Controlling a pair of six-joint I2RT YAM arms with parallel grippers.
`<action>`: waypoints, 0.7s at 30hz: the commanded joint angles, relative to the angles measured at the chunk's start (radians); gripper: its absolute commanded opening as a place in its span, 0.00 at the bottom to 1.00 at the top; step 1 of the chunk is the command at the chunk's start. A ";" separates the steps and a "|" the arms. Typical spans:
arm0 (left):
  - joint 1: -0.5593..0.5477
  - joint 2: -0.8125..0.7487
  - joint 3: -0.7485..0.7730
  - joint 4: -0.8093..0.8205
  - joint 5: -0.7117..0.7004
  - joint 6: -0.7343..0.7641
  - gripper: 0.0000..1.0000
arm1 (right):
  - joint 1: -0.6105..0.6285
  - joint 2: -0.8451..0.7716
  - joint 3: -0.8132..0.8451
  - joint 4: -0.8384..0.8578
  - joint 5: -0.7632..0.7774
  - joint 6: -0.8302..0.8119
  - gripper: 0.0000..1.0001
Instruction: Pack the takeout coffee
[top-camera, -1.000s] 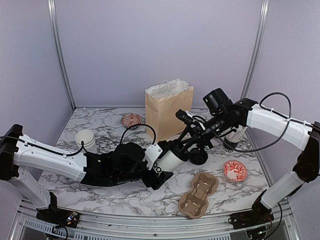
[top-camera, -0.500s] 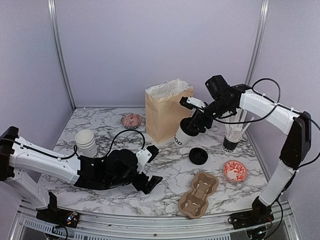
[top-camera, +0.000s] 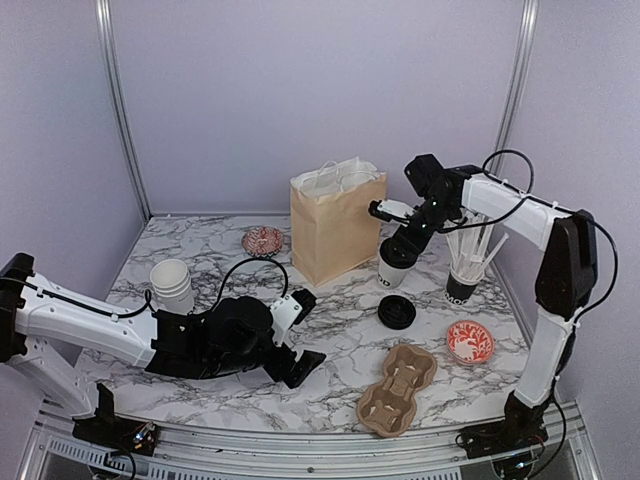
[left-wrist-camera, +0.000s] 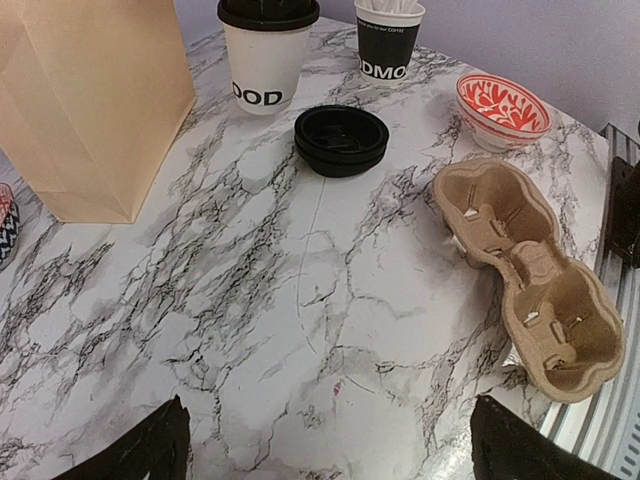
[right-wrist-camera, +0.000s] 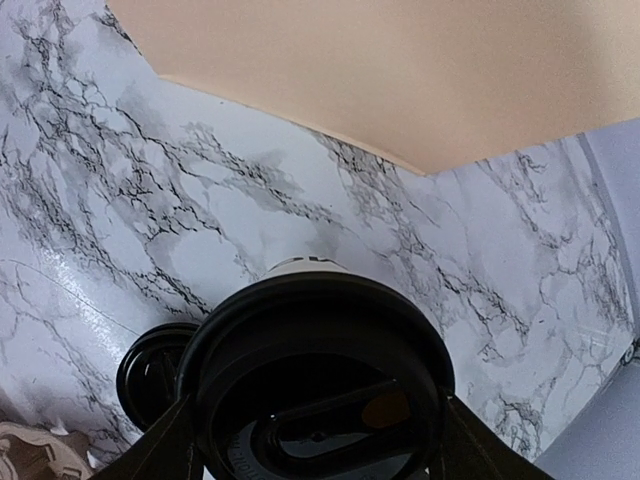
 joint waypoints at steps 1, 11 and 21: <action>-0.004 0.009 -0.001 -0.010 0.024 0.002 0.99 | -0.007 0.057 0.069 -0.059 0.046 0.039 0.66; -0.004 -0.010 -0.011 -0.025 0.028 -0.010 0.99 | -0.016 0.131 0.137 -0.074 0.032 0.074 0.80; -0.004 -0.062 0.107 -0.256 -0.100 -0.014 0.99 | -0.019 0.096 0.184 -0.079 -0.024 0.089 0.99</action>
